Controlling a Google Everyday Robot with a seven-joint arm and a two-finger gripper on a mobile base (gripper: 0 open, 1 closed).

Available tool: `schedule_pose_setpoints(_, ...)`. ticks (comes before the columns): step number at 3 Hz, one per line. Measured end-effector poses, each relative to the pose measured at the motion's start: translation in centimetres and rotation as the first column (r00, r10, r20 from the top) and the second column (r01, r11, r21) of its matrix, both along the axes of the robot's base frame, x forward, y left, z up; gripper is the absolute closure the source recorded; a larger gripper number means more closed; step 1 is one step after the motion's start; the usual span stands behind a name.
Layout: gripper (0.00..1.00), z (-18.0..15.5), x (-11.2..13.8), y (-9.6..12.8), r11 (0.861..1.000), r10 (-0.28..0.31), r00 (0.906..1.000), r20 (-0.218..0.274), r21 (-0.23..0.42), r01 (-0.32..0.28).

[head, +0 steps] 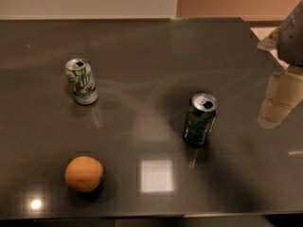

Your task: Knock green can over

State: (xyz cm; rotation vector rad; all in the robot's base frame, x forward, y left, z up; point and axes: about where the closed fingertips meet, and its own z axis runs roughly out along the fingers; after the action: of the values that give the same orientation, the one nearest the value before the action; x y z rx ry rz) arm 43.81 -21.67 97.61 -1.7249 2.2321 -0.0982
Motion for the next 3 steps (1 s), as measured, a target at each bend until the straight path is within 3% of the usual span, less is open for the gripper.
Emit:
schedule_pose_setpoints(1, 0.0, 0.1, 0.0, 0.2, 1.0, 0.003, 0.9998, 0.02, -0.013, -0.002)
schedule_pose_setpoints(2, 0.0, -0.8, 0.1, 1.0, 0.999, 0.031, 0.9995, 0.008, 0.033, -0.032)
schedule_pose_setpoints(3, 0.0, -2.4, 0.0, 2.6, 0.987, 0.075, 0.9968, -0.028, 0.145, -0.071)
